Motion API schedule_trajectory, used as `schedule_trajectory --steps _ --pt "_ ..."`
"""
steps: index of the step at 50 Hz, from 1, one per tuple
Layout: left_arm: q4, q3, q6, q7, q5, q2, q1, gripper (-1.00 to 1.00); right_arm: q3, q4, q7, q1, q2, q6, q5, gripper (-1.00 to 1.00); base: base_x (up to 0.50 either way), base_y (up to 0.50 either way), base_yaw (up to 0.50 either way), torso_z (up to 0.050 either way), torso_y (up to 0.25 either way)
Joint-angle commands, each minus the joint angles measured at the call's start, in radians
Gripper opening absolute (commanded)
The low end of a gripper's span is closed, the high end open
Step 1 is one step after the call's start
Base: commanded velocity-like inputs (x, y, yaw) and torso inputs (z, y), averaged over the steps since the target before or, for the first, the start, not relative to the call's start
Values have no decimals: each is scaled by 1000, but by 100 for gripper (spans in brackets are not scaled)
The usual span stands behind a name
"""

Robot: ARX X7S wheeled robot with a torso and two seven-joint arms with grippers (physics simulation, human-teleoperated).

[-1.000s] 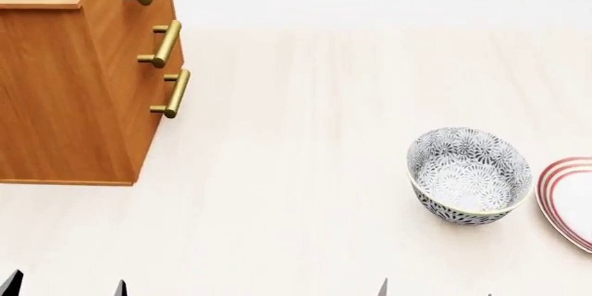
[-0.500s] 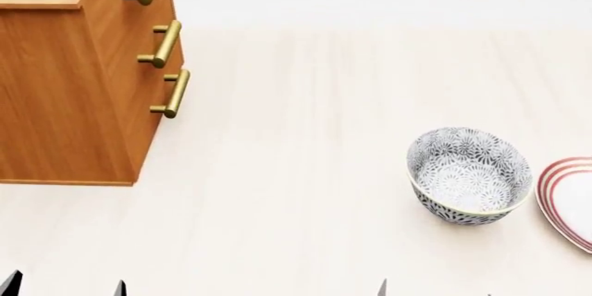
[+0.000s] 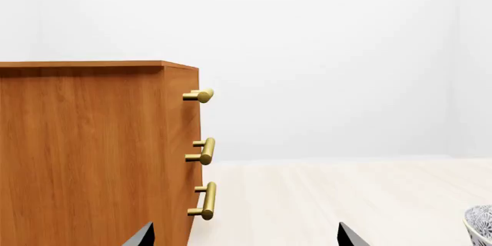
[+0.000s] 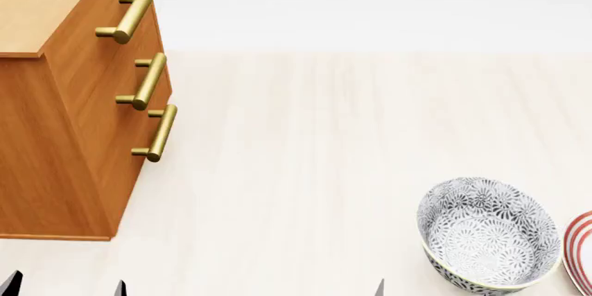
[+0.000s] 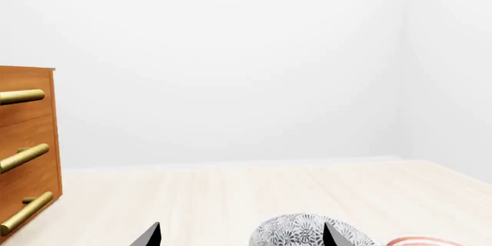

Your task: Put the bowl on top of the cabinet.

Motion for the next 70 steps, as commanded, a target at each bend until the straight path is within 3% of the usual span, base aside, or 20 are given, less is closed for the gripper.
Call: schedule_trajectory --steps 1,22,47,63,70 --pt "-1 6 5 -8 0 -7 -1 100 -4 1 6 2 5 -1 3 100 359 0 0 0 0" --pt "-5 16 9 -17 -9 -17 -6 100 -9 4 22 5 12 -2 7 100 271 0 0 0 0" --pt "-5 26 8 -31 -14 -28 -10 100 -14 10 45 15 15 12 9 100 69 0 0 0 0" --pt "-14 33 14 -37 -19 -33 -15 100 14 -45 104 24 -9 129 33 100 0 0 0 0 0" --pt "-14 34 16 -40 -21 -36 -14 100 110 -111 236 45 -75 260 87 100 0 0 0 0 0"
